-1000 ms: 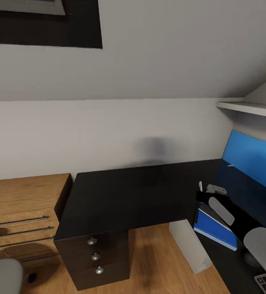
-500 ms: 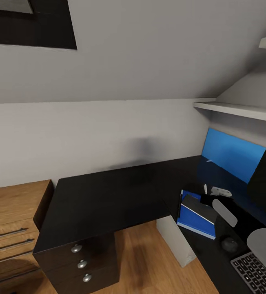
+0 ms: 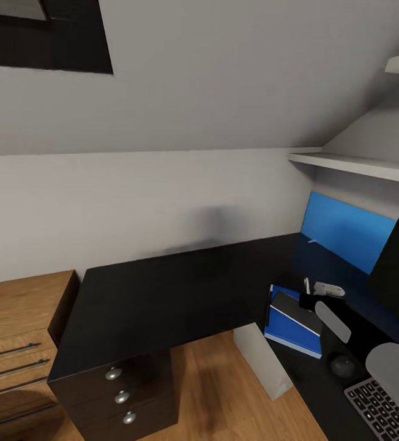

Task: In the bedroom, organize the workspace by keeping the computer under the desk, ensuring the monitor is on the desk, placing the keyboard on the desk next to the monitor, placing the mouse on the desk next to the keyboard, moving the folder from the swivel chair onto the desk next to the mouse, stacking the notebook on top of the folder with the pen on top of the notebook, and positioning the swivel chair next to the desk.

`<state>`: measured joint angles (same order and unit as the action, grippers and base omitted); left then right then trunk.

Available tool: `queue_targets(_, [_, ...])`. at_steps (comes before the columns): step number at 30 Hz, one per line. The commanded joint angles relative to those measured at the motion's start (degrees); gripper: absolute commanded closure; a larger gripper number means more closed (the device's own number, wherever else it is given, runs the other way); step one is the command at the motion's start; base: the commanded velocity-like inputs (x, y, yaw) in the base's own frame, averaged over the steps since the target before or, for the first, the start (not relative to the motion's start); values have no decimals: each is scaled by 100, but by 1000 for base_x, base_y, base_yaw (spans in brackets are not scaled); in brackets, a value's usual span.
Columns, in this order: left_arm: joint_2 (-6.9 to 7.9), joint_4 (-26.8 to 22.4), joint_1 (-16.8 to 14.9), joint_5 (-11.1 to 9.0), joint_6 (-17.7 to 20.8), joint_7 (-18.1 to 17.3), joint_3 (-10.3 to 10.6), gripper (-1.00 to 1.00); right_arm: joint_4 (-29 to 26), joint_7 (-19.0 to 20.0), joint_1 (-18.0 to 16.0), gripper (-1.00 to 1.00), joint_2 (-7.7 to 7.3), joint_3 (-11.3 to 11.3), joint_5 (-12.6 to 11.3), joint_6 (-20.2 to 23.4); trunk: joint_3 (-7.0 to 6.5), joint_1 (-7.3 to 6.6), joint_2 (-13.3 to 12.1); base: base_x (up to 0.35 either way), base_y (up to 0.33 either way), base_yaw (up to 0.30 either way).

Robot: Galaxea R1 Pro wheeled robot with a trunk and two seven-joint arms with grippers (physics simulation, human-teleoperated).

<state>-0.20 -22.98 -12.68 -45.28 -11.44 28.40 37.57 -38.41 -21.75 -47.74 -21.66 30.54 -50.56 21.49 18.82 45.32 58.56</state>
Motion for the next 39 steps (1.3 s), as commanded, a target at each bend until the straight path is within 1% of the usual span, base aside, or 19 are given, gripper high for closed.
queue_targets(1, [3,-4,-7,-61,-38,29,48,-100,-11,-46,-7,100,-1,47,-36,3,7,1,5,0,0,0])
queue_targets(3, [3,-9,-7,-60,-51,27,50,-100,-13,-47,-7,100,23,63,75,-6,7,1,5,13,0,0])
queue_targets(5, [-1,-11,-7,-58,-98,26,56,-100,-12,-48,-7,100,30,67,138,-8,7,1,5,84,0,0])
queue_targets(6, [-3,-11,-7,-55,-190,23,60,-100,-6,-48,-7,100,48,70,187,-8,7,1,5,183,0,0])
queue_targets(8, [-4,-12,-7,-53,-374,14,63,-100,1,-48,-7,100,89,66,230,-6,7,1,5,231,0,0])
queue_targets(12, [-6,-13,-7,-52,-564,0,66,-100,97,-48,-7,100,150,60,260,-5,7,1,5,274,0,0])
queue_targets(17, [-12,-43,-7,-51,-655,-1,76,-100,634,-48,-21,100,204,58,280,-148,7,1,5,136,0,0])
queue_targets(19, [-13,-95,-7,-52,-659,1,76,-100,710,-48,-24,100,208,57,281,-172,7,1,5,37,0,0])
queue_targets(20, [-12,-173,-7,-55,-659,3,74,-100,771,-48,-28,100,210,57,282,-188,7,1,5,21,0,0])
queue_targets(21, [-9,-367,-7,-63,-658,12,63,-100,854,-48,-32,100,213,57,283,-211,7,1,5,7,0,0])
queue_targets(27, [-6,-469,-7,-68,-658,22,58,-100,1014,-48,-35,100,337,57,289,-261,115,132,246,2,0,0])
queue_targets(39, [-6,-479,-7,-68,-658,25,57,-100,1131,-48,-42,100,371,57,292,-277,331,396,727,0,0,0])
